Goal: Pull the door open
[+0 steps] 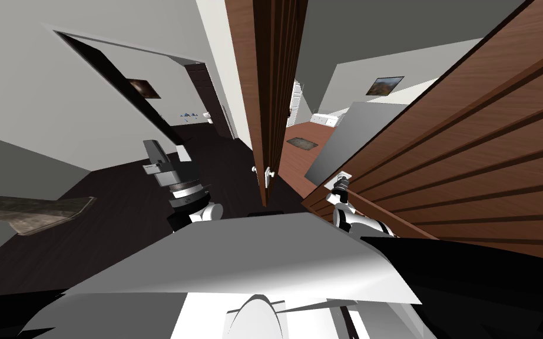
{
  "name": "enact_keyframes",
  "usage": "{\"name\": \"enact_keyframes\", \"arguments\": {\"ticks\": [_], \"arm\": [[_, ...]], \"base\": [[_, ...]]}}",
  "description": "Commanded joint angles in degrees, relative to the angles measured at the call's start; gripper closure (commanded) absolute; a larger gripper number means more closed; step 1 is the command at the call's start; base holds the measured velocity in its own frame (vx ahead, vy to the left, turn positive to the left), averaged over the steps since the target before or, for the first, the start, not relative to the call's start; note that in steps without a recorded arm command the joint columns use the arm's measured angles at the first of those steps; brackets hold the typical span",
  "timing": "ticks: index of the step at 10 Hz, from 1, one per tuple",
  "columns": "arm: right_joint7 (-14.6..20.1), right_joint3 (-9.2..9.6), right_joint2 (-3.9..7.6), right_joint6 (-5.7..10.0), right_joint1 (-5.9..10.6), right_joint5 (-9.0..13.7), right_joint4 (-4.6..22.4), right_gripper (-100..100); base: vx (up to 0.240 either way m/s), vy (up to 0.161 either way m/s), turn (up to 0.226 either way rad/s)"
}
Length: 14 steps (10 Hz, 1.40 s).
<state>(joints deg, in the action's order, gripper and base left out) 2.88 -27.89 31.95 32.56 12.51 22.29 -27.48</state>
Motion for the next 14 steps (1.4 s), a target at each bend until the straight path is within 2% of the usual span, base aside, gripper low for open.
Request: {"name": "enact_keyframes", "arguments": {"ticks": [1, 2, 3, 4, 12, 13, 14], "arm": [[0.12, 0.4, -0.56, -0.51, -0.29, -0.23, -1.32, 100], [0.38, 0.86, -0.67, -0.59, -0.18, -0.48, -1.54, 100], [0.04, 0.41, -0.69, -1.11, -0.81, -0.24, -2.42, 100], [0.64, 1.5, -1.12, -1.22, -0.7, -0.74, -2.57, 100], [3.51, 6.59, -2.1, -1.56, 0.33, -3.18, -4.94, 100], [3.51, 6.59, -2.1, -1.56, 0.33, -3.18, -4.94, 100], [3.93, 6.89, -1.86, -0.91, 0.83, -3.29, -3.63, 100]], "base": [[-0.21, 0.127, 0.022], [-0.217, 0.117, 0.008], [-0.1, 0.054, 0.007], [-0.174, 0.007, 0.035], [-0.232, 0.021, 0.058], [-0.142, 0.019, 0.029], [-0.047, 0.013, 0.012]]}}
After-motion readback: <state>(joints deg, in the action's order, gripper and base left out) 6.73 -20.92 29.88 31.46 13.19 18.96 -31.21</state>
